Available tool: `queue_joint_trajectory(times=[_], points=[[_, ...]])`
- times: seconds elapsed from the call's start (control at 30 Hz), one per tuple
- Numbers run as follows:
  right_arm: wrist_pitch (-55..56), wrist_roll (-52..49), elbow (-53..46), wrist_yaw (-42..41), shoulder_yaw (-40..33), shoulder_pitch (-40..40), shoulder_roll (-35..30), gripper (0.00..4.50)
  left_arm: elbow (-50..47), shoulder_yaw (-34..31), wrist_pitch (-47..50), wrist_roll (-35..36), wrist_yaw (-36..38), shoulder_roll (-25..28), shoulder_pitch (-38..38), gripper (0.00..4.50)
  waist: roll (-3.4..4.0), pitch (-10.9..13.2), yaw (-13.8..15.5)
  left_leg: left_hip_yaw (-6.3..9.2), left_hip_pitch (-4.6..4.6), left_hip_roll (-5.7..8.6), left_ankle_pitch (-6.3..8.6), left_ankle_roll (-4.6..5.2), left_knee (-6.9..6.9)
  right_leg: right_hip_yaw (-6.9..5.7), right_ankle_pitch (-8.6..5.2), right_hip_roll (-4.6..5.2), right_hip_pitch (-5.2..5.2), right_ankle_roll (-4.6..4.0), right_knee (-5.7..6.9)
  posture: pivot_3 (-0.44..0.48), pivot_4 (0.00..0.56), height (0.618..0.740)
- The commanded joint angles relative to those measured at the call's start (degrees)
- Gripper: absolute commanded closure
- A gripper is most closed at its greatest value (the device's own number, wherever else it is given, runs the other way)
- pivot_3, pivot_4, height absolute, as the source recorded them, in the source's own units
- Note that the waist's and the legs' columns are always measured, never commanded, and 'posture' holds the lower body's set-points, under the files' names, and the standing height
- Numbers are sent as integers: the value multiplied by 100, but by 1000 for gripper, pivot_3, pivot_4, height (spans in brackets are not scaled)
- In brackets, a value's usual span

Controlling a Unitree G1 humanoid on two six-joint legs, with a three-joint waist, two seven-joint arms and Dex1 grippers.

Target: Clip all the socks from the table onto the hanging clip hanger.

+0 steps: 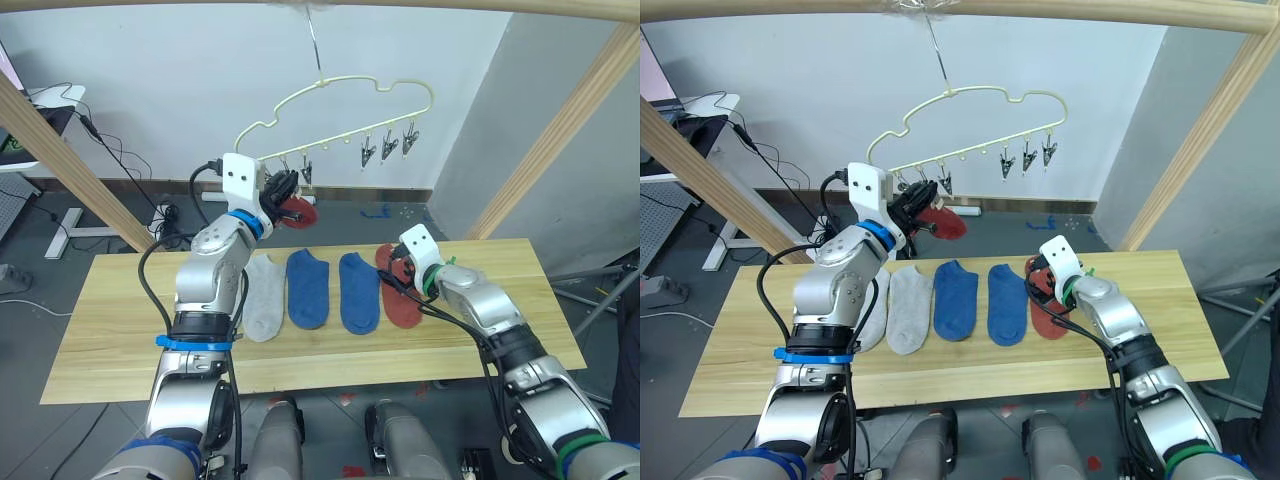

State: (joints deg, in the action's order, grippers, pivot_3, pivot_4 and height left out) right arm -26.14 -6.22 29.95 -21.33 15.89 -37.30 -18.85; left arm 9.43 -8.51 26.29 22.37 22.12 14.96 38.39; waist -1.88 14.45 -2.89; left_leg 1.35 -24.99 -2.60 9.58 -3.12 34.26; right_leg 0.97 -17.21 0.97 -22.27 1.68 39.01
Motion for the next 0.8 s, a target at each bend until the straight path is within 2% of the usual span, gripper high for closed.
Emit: queue_joint_trajectory(times=[0.03, 0.13, 0.27, 0.3, 0.37, 0.53, 0.67, 0.73, 0.8], points=[[556, 252, 1008, 17, -161, -175, 179, 0, -482, -214, 525, 363, 7, 78, -118, 4289, 0, 0, 2, 0, 0, -1, 0, 0, 0, 0, 0, 0, 1, 0, -1, -42, 245, 740], [844, 433, 1618, -11, -207, -230, 246, 0, -644, -250, 720, 460, -13, 110, -206, 4289, 0, 0, 16, -1, 2, -1, 0, -1, 1, 1, 0, 0, 5, 0, -1, -29, 243, 740], [968, 491, 1920, -200, -282, -176, 286, 0, -766, -254, 831, 504, -29, 102, -284, 4289, 0, 0, 17, 0, 16, 0, -1, -1, 8, 1, 2, 2, 20, 2, 4, -29, 243, 740], [927, 440, 1897, -267, -348, -137, 312, 184, -793, -248, 857, 514, -29, 98, -303, 4289, 0, 0, 17, 2, 16, 0, -1, -1, 8, 0, 3, 1, 20, 3, 4, -29, 243, 740], [836, 396, 1755, -405, -420, -10, 335, 627, -849, -245, 932, 546, -24, 95, -345, 4289, 0, 0, 21, 2, 16, 0, -1, -1, 11, 1, 4, 1, 22, 5, 4, -25, 244, 740], [673, 460, 1128, -666, -440, 434, 197, 2326, -949, -396, 1377, 895, -21, 82, -350, 4289, 0, -2, 59, 3, 16, -1, 0, -1, 15, 1, 5, 2, 24, 6, 5, -22, 239, 740], [515, 379, 184, -868, -522, 947, -34, 3726, -991, -872, 2303, 1744, -139, 28, -278, 4289, 0, -3, 87, 4, 17, -1, 0, -1, 18, 0, 5, 2, 26, 7, 5, -15, 232, 740], [337, 260, -609, -959, -610, 1232, -135, 4347, -922, -1218, 2914, 2306, -287, 11, -210, 4289, 0, -3, 96, 6, 17, -2, 0, -1, 21, -1, 5, 1, 26, 7, 6, -12, 230, 740], [-32, 68, -1551, -996, -734, 1468, -171, 4470, -750, -1638, 3488, 2880, -595, -33, -82, 4289, 0, -2, 98, 8, 16, -1, 0, -1, 23, -2, 4, 2, 26, 8, 7, -14, 230, 740]])
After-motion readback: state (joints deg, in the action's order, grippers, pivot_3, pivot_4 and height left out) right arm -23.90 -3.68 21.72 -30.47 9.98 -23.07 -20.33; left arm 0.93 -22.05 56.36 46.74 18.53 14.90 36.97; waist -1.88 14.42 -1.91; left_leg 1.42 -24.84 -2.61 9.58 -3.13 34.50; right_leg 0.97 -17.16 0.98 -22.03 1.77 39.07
